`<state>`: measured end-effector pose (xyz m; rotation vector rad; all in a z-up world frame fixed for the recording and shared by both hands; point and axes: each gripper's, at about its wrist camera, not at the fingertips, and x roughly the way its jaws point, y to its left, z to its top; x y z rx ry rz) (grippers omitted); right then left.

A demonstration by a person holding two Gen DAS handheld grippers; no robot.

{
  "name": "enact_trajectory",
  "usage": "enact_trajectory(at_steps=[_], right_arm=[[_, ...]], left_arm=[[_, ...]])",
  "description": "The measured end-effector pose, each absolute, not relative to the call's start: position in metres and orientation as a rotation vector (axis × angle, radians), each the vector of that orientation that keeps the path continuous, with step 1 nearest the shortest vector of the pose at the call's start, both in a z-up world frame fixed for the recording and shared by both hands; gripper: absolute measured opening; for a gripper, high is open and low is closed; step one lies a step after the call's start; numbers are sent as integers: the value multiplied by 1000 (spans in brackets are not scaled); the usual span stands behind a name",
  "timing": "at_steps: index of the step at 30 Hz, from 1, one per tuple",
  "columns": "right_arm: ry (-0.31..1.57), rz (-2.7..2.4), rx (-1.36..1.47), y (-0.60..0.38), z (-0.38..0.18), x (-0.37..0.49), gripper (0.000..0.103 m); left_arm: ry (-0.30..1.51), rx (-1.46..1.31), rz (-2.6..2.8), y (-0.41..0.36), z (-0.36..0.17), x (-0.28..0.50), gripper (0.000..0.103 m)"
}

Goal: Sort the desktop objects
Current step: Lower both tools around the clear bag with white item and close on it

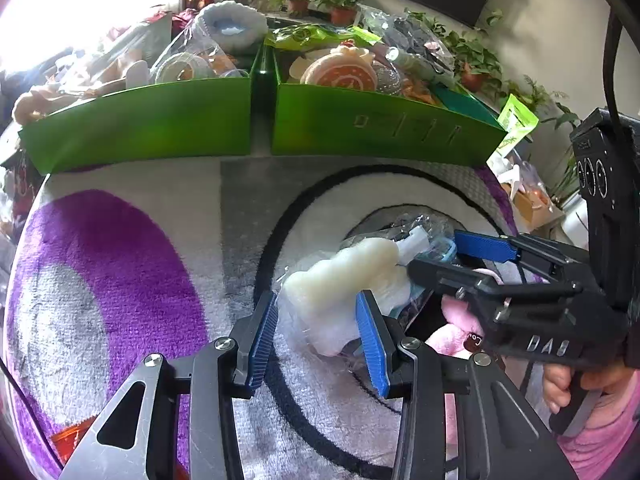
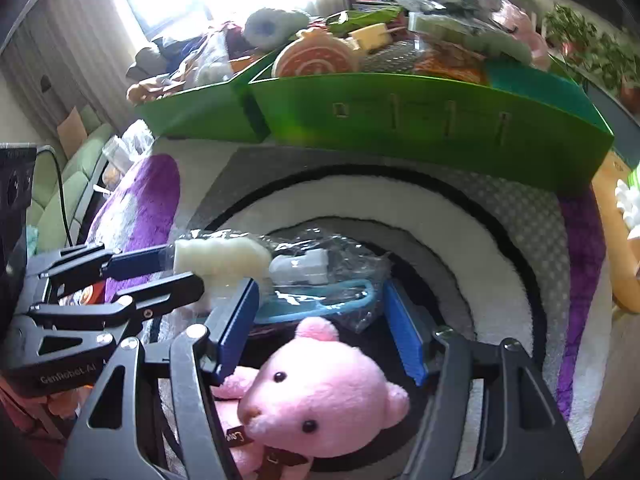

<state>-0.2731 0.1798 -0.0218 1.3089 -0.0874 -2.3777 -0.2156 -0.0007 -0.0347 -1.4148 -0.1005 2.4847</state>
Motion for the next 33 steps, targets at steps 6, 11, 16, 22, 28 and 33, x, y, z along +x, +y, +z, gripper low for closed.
enact_trajectory(at_steps=[6, 11, 16, 22, 28, 33], right_arm=[[-219, -2303, 1315, 190, -29, -283, 68], [-142, -2301, 1277, 172, -29, -278, 65], [-65, -2333, 1242, 165, -21, -269, 52], [-47, -2350, 1262, 165, -17, -266, 52], [-65, -2381, 1311, 171, -11, -253, 51], [-58, -2400, 1325, 178, -12, -244, 49]], left_arm=[[-91, -1424, 2497, 0, -36, -216, 41], [-88, -1413, 2496, 0, -37, -217, 41], [-73, -1388, 2492, 5, -34, -216, 41], [-73, -1367, 2489, 7, -29, -213, 41], [-58, -1319, 2463, 12, -23, -205, 41], [-49, -1332, 2449, 14, -27, -203, 41]])
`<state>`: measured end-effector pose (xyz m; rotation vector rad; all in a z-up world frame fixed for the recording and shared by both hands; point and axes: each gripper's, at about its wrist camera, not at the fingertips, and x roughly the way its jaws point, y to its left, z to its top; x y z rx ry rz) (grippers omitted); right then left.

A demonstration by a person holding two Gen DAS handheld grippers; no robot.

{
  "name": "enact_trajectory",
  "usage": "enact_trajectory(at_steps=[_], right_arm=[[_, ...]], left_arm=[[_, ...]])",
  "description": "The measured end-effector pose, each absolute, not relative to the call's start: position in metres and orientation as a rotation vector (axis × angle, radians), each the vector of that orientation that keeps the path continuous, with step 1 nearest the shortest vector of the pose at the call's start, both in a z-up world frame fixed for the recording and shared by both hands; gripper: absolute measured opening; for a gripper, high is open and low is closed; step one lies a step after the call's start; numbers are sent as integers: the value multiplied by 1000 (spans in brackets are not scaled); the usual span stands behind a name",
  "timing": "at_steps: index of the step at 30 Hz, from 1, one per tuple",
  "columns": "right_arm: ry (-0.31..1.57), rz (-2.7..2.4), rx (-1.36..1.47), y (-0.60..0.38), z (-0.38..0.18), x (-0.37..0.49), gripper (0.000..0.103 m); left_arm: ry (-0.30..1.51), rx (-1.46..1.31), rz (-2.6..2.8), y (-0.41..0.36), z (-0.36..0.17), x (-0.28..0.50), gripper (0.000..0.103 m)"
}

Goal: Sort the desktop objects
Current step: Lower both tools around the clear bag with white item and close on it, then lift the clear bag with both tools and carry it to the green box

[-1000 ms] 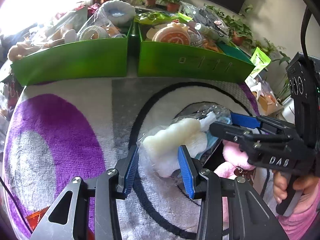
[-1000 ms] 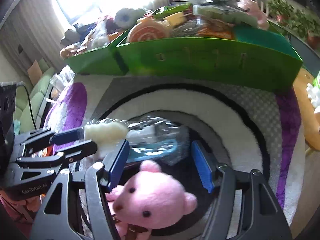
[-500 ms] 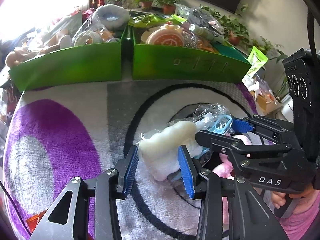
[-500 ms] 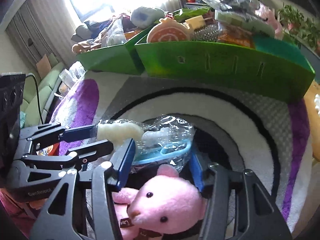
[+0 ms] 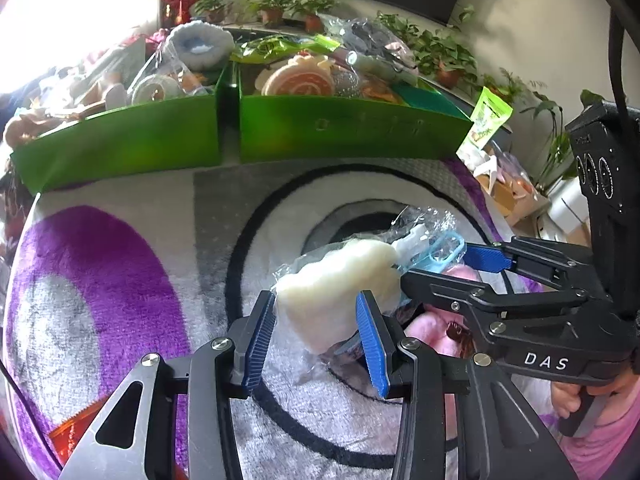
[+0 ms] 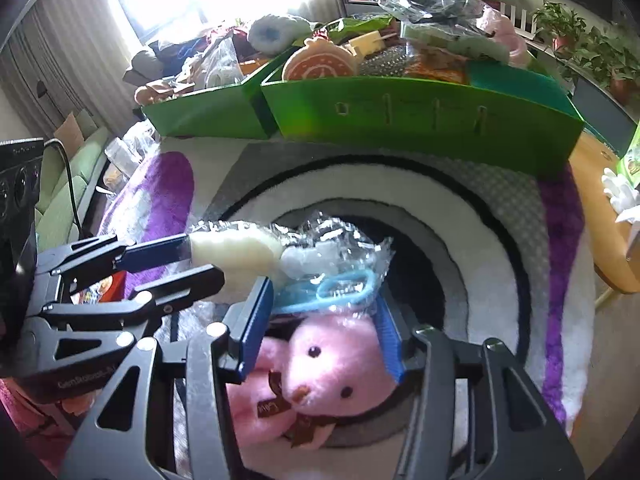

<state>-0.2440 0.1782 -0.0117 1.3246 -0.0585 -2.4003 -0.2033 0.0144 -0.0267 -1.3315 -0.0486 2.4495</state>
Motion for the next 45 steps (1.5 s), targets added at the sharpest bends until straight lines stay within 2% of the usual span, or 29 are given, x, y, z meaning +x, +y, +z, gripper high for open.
enact_trajectory(at_steps=[5, 11, 12, 15, 19, 27, 34, 45], right_arm=[[-92, -2390, 1328, 183, -11, -247, 53], [-68, -2368, 1311, 176, -9, -259, 62], [-74, -2363, 1313, 175, -10, -260, 61], [-69, -2349, 1315, 168, -14, -261, 34], [-21, -2379, 1281, 165, -9, -255, 32], [-146, -2374, 1192, 179, 5, -244, 25], [-197, -2396, 1093, 179, 25, -234, 25], [-178, -2375, 1037, 158, 45, -227, 27]], left_arm=[[-92, -1379, 2471, 6, -31, -203, 41], [-168, -1402, 2446, 5, -36, -208, 41], [-190, -1405, 2436, 6, -36, -209, 41], [-179, -1392, 2431, 12, -34, -211, 41], [-145, -1365, 2436, 15, -31, -210, 41], [-153, -1279, 2494, 10, -13, -205, 41], [-108, -1177, 2561, 7, 11, -197, 41], [-112, -1133, 2634, -14, 31, -192, 41]])
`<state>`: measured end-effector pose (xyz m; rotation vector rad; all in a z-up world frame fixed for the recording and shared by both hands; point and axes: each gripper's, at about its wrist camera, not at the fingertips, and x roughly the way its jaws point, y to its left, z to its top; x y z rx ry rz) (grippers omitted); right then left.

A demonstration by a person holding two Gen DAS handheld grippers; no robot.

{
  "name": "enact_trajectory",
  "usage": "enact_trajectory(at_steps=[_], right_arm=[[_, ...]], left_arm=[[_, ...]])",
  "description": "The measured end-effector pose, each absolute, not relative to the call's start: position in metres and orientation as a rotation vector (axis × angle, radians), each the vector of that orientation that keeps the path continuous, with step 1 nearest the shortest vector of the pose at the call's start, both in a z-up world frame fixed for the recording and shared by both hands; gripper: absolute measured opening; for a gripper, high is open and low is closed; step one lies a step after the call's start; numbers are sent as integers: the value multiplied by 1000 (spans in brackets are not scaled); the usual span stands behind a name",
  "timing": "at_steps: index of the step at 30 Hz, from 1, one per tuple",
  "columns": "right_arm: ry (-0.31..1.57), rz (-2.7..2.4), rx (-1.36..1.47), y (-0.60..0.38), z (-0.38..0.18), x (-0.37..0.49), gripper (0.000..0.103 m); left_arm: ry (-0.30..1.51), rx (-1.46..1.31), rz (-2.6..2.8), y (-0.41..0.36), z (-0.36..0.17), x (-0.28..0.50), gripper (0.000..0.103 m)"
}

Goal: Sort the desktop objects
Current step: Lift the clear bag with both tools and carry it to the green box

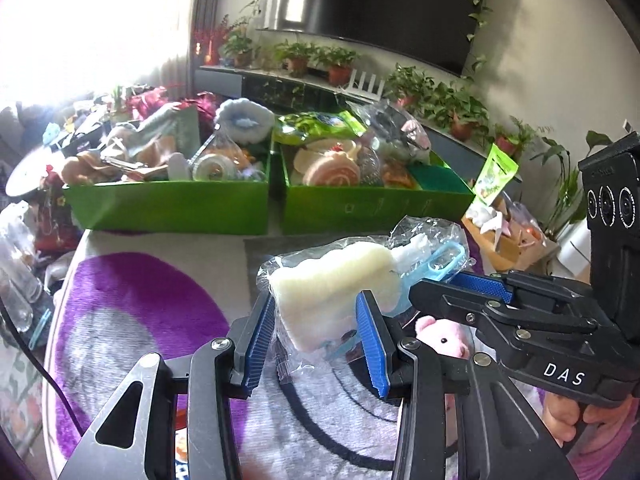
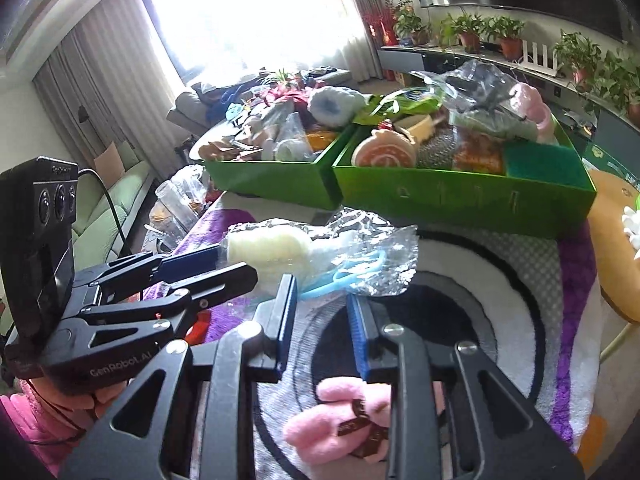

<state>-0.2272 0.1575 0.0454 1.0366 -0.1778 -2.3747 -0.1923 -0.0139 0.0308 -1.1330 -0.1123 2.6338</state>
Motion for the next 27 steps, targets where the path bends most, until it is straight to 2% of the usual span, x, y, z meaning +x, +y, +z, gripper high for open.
enact_trajectory(at_steps=[27], right_arm=[[-117, -2306, 955, 62, 88, -245, 27]], left_arm=[[-243, -1011, 2792, -114, 67, -197, 41]])
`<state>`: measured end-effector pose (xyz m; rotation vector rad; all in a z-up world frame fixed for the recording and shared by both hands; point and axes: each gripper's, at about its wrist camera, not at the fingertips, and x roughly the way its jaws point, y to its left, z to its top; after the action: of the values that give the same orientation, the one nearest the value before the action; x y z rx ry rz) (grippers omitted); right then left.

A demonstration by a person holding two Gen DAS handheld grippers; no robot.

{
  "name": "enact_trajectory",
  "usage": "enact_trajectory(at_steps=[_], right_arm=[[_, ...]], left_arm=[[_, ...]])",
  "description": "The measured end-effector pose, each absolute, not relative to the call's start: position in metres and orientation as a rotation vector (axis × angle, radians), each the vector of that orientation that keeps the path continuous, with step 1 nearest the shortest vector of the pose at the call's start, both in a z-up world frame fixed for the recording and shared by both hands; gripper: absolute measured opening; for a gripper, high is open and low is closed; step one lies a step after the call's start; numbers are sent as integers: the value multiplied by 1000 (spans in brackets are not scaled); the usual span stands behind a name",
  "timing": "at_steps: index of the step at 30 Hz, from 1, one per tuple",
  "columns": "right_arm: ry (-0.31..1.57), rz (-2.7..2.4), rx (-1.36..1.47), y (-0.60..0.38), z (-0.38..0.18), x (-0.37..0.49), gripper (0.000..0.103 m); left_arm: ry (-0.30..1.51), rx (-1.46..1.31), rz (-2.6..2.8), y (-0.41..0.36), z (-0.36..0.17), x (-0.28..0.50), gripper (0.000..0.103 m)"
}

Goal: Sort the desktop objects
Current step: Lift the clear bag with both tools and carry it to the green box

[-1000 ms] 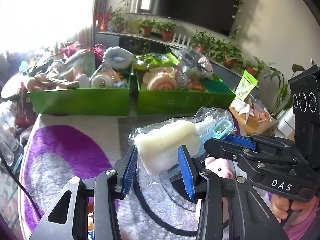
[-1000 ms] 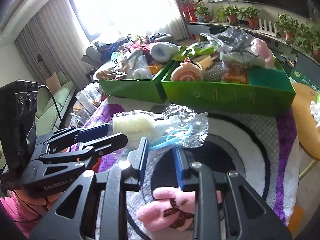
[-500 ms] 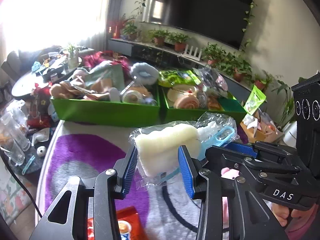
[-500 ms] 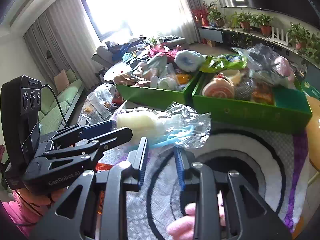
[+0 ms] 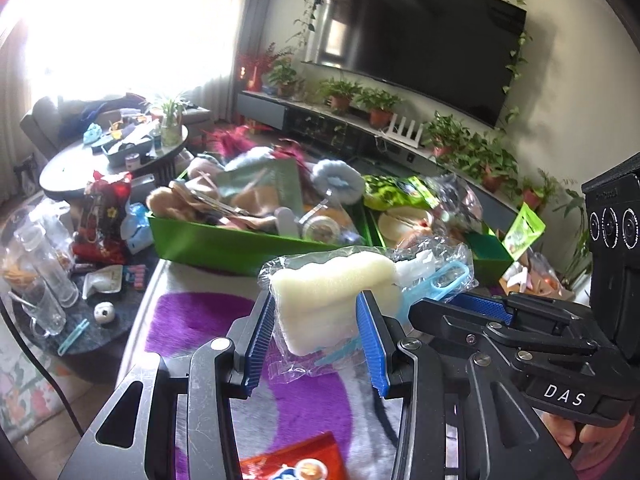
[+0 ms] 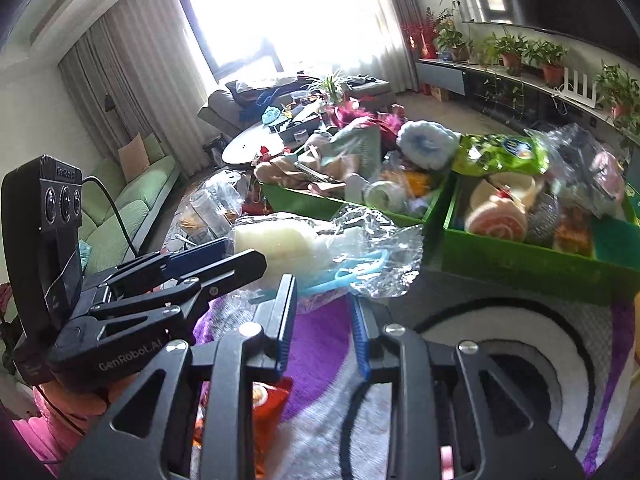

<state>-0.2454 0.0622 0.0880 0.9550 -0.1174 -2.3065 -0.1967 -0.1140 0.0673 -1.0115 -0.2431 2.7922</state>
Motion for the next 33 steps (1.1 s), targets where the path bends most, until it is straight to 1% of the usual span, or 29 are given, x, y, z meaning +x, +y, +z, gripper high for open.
enact_trajectory(at_steps=[6, 10, 16, 23, 28, 33], right_arm=[[-100, -2302, 940, 39, 96, -253, 27], [-96, -2307, 931, 29, 101, -258, 28], [-150, -2314, 930, 16, 106, -277, 28], [-157, -2331, 914, 3, 116, -293, 28], [-162, -2341, 906, -3, 123, -304, 31], [-185, -2332, 916, -7, 126, -316, 30]], left_arm=[[-259, -989, 2820, -134, 73, -204, 41], [-239, -971, 2842, -142, 78, -211, 41], [-222, -940, 2856, -155, 86, -226, 41], [-185, -917, 2874, -163, 95, -242, 41], [-158, -890, 2879, -166, 103, -255, 41], [-170, -892, 2858, -174, 105, -272, 41]])
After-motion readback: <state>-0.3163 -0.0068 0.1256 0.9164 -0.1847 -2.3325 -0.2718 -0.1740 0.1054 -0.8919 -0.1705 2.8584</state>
